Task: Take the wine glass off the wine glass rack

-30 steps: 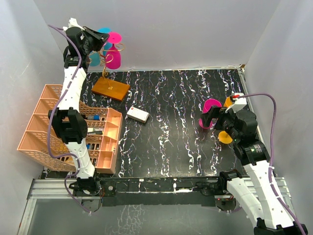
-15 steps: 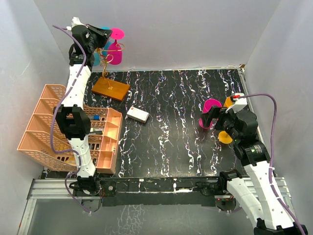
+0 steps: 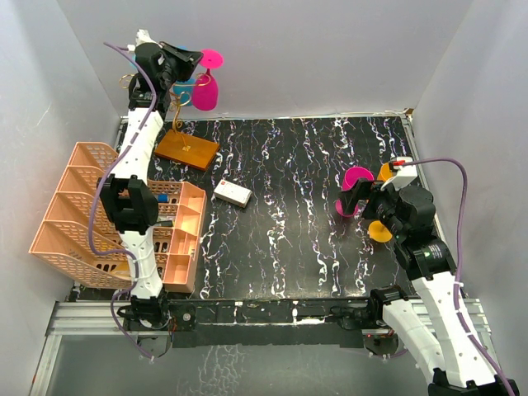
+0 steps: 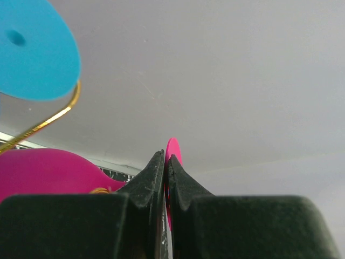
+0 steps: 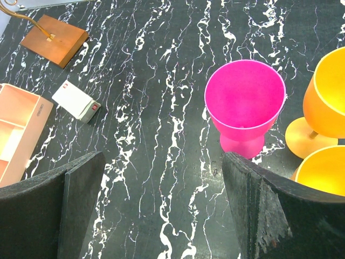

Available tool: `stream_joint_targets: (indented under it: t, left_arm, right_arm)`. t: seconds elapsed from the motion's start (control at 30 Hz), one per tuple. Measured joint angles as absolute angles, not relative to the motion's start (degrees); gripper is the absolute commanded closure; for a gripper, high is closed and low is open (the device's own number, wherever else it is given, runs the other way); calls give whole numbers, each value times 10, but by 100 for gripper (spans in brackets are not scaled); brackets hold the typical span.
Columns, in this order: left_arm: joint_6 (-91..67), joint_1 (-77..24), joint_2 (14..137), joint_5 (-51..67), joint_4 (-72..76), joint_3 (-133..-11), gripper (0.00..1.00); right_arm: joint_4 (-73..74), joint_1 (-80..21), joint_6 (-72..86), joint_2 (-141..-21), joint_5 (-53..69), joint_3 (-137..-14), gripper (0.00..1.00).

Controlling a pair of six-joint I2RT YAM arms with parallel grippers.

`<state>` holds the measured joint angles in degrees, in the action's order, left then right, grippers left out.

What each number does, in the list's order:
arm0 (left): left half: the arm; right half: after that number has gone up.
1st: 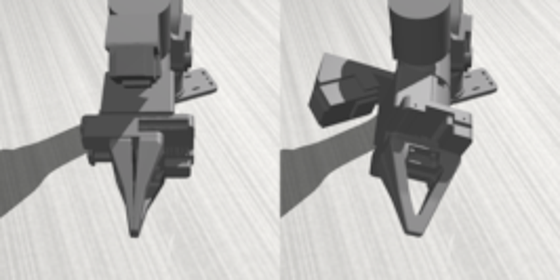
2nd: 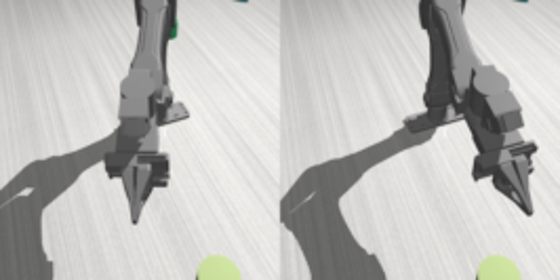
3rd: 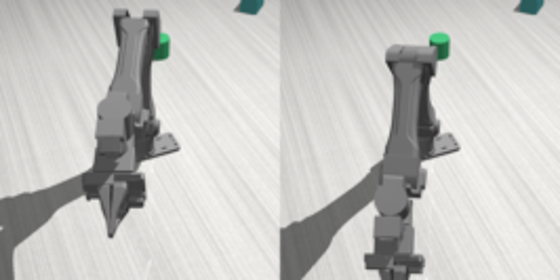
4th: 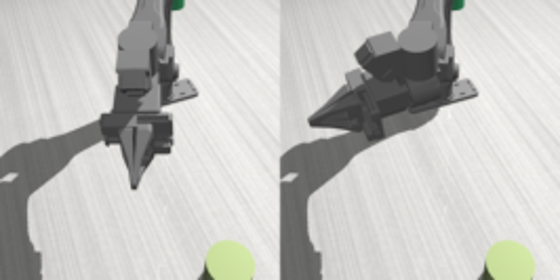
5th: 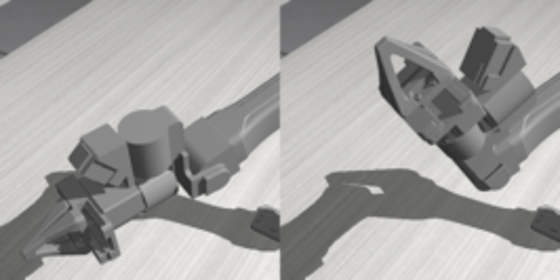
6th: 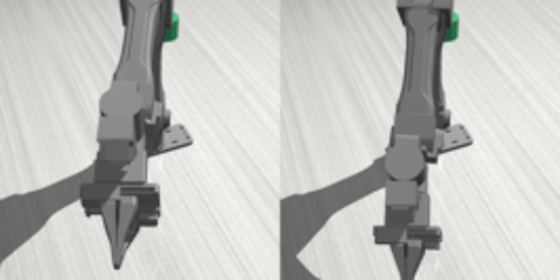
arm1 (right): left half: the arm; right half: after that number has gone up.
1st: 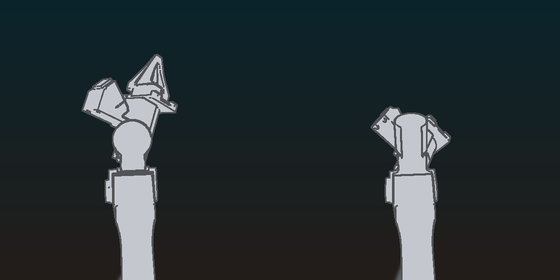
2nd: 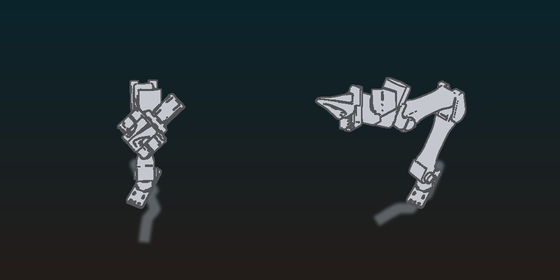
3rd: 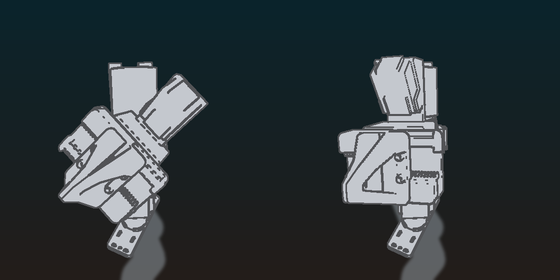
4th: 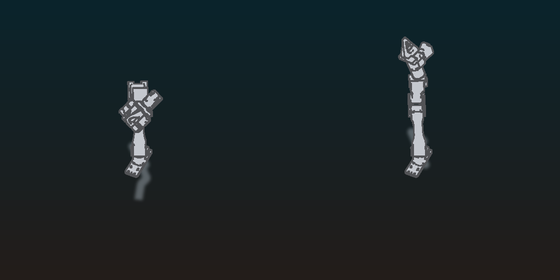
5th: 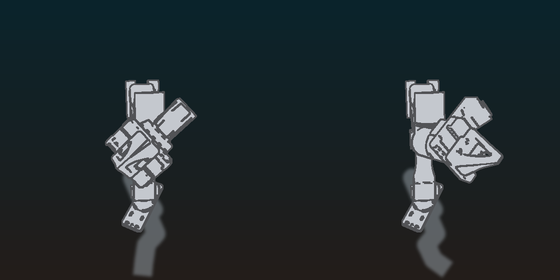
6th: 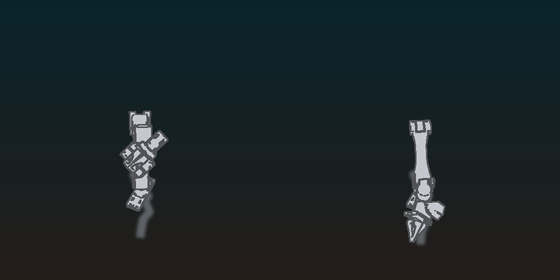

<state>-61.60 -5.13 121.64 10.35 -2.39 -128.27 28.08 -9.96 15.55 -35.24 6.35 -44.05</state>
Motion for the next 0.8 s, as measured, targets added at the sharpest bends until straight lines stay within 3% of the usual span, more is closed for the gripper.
stream_joint_targets:
  t: [0.3, 0.6, 0.8]
  left_arm:
    - [-633, -72, 1208, 146, -15, -1264, 100]
    - [-647, -100, 1137, 217, -1, -1146, 100]
    - [-683, -134, 1003, 271, 72, -1000, 100]
  right_arm:
    - [281, -100, 161, -362, 68, -441, 1]
    - [260, -100, 205, -411, 145, -441, 1]
    - [191, -100, 290, -459, 240, -441, 1]
